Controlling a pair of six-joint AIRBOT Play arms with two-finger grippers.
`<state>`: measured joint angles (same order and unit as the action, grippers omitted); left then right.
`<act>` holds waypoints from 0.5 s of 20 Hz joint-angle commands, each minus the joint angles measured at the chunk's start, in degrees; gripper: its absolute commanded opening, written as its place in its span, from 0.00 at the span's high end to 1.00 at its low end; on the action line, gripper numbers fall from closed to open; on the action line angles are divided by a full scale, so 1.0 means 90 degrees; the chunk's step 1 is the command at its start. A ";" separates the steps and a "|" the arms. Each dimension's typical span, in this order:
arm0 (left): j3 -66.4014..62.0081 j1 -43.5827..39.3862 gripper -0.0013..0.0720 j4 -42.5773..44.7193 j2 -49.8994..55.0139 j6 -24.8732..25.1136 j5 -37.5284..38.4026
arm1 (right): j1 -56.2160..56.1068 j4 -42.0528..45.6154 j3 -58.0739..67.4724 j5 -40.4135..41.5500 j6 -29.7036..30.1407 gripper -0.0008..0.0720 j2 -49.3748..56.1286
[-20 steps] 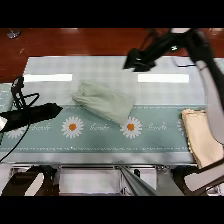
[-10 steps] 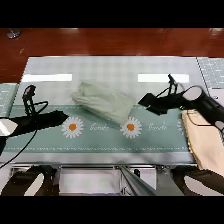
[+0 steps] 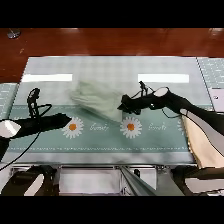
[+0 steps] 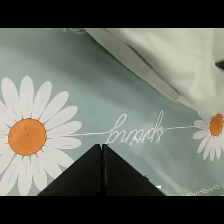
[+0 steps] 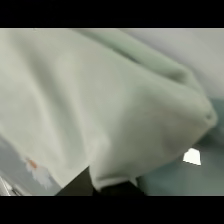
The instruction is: Fold the shirts.
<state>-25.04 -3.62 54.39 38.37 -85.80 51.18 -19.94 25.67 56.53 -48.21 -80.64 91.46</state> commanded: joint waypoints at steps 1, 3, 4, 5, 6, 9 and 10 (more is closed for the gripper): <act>0.0005 -0.0005 0.94 -0.0007 0.0005 0.0000 -0.0002 | -0.0126 0.0391 0.1600 -0.0903 0.0359 0.96 0.0367; 0.0005 -0.0005 0.94 -0.0002 0.0005 0.0000 -0.0002 | -0.0046 0.1452 0.3009 -0.1445 -0.0236 0.96 0.0359; 0.0005 -0.0005 0.94 -0.0002 0.0005 0.0000 -0.0002 | 0.0007 0.2057 0.3789 -0.1758 -0.0568 0.96 0.0359; 0.0007 -0.0005 0.94 -0.0002 0.0005 0.0000 -0.0002 | 0.0102 0.2557 0.4483 -0.2038 -0.0865 0.96 0.0359; 0.0007 -0.0005 0.94 -0.0002 0.0005 0.0002 -0.0002 | 0.0228 0.2958 0.5129 -0.2353 -0.1071 0.96 0.0359; 0.0022 -0.0005 0.94 0.0000 0.0005 0.0002 0.0000 | 0.0872 0.3565 0.6727 -0.3398 -0.1671 0.96 0.0350; 0.0022 -0.0005 0.94 -0.0002 0.0005 0.0000 0.0000 | 0.1134 0.3531 0.6948 -0.3660 -0.1768 0.96 0.0277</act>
<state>-24.91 -3.62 54.37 38.37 -85.80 51.18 -14.33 51.07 107.57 -71.94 -91.24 94.39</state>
